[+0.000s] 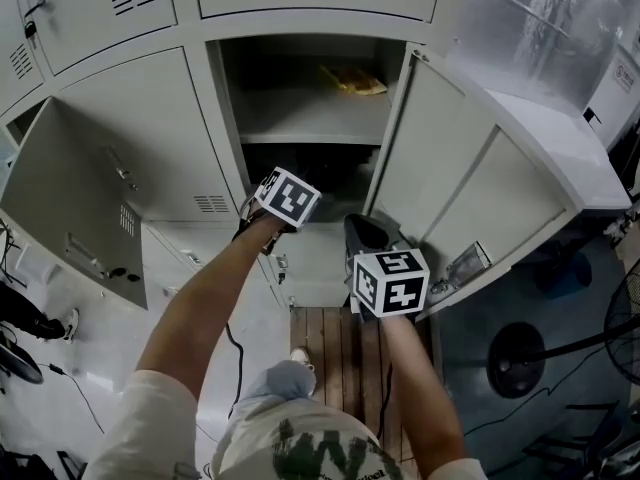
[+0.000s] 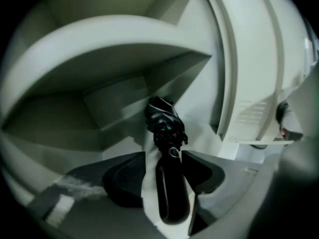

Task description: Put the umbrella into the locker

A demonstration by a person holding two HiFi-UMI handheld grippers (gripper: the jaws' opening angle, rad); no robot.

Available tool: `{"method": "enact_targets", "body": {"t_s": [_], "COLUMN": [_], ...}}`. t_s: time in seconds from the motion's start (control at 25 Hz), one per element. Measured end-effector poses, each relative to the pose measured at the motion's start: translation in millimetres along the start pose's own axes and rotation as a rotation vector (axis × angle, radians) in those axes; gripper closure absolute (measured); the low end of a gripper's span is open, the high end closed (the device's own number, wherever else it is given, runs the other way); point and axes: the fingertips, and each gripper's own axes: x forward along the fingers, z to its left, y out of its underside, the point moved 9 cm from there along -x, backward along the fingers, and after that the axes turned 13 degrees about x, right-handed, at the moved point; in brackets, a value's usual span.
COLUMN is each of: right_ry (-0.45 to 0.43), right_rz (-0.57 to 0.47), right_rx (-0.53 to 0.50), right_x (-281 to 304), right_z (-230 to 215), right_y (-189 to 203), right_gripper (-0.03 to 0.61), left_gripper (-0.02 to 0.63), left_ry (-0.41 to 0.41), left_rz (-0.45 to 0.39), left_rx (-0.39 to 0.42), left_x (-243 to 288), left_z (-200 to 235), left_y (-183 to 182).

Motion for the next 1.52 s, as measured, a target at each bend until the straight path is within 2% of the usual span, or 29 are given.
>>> {"method": "enact_targets", "body": {"t_s": [0.12,0.2,0.36,0.56,0.64,0.84,1.08,1.16,1.28,1.36,1.52], "right_ry": [-0.010,-0.015,-0.024,-0.035,-0.038,-0.045,-0.045,-0.042,-0.038,-0.044,-0.058], "right_rz": [0.002,-0.002,-0.013,-0.028,-0.036,-0.052,-0.084,-0.094,-0.103,-0.105,-0.104], "right_rx": [-0.001,-0.003,-0.005,-0.017,-0.022,-0.037,-0.037,-0.037,-0.039,-0.042,-0.054], "right_x": [-5.7,-10.4,-21.1,-37.2,-44.2,-60.6,-80.1,-87.8,-98.9,-105.5,-115.3], "right_z": [4.7,8.5,16.0,28.2,32.6,45.1,56.3,57.7,60.7,63.1,67.2], "right_y": [-2.3,-5.0,-11.2,-17.5,-19.4,-24.4,-28.1,-28.7,-27.3,-26.2,-25.3], "right_gripper": [0.580,0.580,0.580,0.580,0.580,0.580,0.580,0.580,0.580,0.580,0.581], "left_gripper": [0.376,0.376,0.376,0.377,0.400,0.402,0.461,0.501,0.511,0.545,0.590], "left_ry": [-0.100,-0.136,-0.089,-0.120,-0.134,-0.177,-0.231,-0.243,-0.239,-0.240,-0.240], "left_rz": [-0.060,-0.087,-0.154,-0.254,-0.295,-0.359,-0.445,-0.462,-0.502,-0.524,-0.533], "left_rx": [0.019,0.006,-0.082,-0.143,-0.155,-0.130,-0.178,-0.183,-0.238,-0.273,-0.277], "left_x": [-31.1,-49.3,-81.5,-125.7,-141.9,-184.0,-224.7,-232.7,-243.1,-248.1,-253.6], "left_z": [9.2,12.3,4.2,-3.6,-8.2,-21.4,-43.6,-53.5,-66.9,-73.7,-81.6], "left_y": [-3.3,-1.1,6.0,17.7,23.6,32.1,44.9,48.2,57.7,63.4,64.8]}}
